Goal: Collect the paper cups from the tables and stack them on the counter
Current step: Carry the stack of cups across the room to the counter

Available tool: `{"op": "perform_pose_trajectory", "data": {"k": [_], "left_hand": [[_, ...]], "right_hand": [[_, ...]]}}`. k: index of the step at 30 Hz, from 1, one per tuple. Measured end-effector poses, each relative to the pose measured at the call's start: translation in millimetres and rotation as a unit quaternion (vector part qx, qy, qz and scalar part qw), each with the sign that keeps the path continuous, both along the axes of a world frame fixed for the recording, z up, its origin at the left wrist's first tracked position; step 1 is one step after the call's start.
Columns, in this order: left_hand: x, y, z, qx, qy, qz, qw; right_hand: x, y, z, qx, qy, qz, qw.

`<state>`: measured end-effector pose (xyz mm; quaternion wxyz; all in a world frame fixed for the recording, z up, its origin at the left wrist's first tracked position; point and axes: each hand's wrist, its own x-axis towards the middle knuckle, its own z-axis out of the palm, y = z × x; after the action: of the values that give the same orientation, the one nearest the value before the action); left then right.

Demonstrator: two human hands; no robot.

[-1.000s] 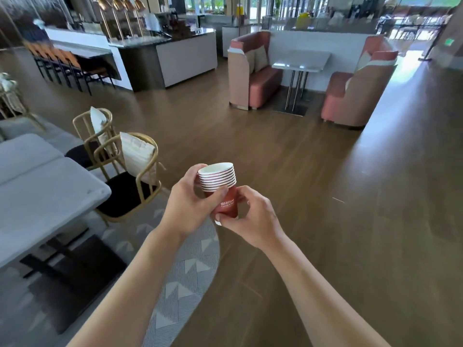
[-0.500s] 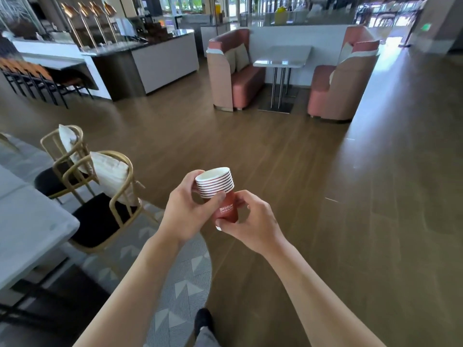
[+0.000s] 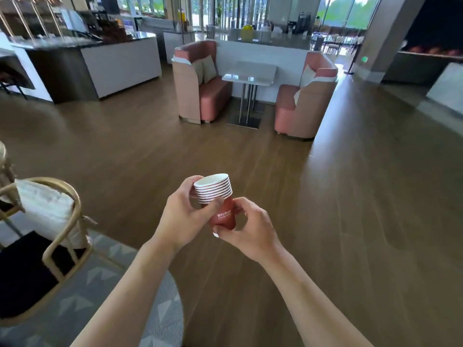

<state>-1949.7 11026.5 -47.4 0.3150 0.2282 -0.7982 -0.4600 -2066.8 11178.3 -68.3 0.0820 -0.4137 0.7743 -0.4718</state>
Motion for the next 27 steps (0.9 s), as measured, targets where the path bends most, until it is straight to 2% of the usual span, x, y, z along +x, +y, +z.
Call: {"op": "perform_pose_trajectory", "data": {"k": [11,20,27], "left_hand": [[-23.0,-167.9,16.9,0.004,0.031,0.009,0.999],[-46.1,-246.7,7.3,0.011,0.028,0.034,0.999],[-94.5,-292.6,1.4,0.007,0.015,0.061,0.998]], "right_hand": [[-26.6,-168.6,25.3,-0.003,0.025,0.011,1.0],[-59.3,-252.9,19.6,-0.001,0.033,0.036,0.999],[-113.5,-305.8,11.1,-0.004,0.024,0.062,0.998]]}}
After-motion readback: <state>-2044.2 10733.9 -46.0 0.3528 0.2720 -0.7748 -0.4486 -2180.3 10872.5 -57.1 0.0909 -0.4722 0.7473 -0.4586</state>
